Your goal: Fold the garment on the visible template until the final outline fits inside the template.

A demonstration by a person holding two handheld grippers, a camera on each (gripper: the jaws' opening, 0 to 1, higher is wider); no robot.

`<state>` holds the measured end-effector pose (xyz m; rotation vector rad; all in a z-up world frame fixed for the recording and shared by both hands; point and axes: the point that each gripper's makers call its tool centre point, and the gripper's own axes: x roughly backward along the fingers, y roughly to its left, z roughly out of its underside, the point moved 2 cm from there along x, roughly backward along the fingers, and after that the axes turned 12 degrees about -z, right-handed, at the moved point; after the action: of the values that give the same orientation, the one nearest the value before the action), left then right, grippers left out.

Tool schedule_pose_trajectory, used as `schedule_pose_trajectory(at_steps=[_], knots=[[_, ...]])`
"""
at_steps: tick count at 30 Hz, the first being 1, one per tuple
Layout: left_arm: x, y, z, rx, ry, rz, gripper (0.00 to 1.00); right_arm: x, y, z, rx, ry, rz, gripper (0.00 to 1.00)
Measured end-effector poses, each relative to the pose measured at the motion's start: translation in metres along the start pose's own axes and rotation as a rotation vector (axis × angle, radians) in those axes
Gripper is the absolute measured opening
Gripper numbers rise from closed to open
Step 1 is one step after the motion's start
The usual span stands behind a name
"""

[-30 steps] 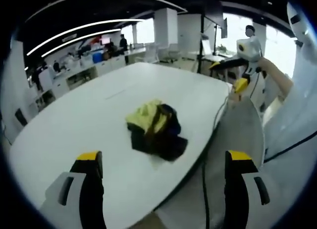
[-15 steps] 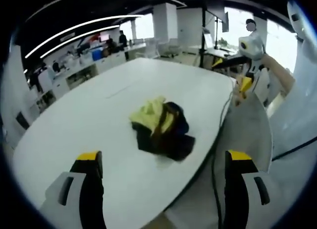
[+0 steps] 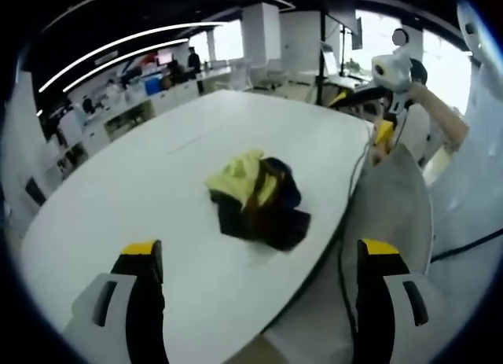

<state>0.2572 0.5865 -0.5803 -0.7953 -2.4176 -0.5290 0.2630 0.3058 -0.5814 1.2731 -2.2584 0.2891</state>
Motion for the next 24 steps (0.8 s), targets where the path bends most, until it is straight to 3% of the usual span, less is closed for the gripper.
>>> schedule_pose_trajectory(at_steps=[9, 15, 18, 24], knots=[[-0.011, -0.005, -0.001, -0.044, 0.002, 0.017, 0.99, -0.006, 0.000, -0.010, 0.026, -0.008, -0.012, 1.00], [-0.017, -0.007, -0.004, -0.064, -0.018, 0.032, 0.89, -0.008, -0.006, -0.014, 0.052, -0.005, -0.023, 1.00], [-0.025, -0.006, -0.003, -0.068, -0.022, 0.024, 0.90, -0.010, -0.009, -0.016, 0.055, -0.009, -0.021, 0.99], [-0.035, -0.006, 0.001, -0.105, -0.015, 0.036, 0.84, -0.019, -0.011, -0.020, 0.057, -0.001, -0.030, 0.94]])
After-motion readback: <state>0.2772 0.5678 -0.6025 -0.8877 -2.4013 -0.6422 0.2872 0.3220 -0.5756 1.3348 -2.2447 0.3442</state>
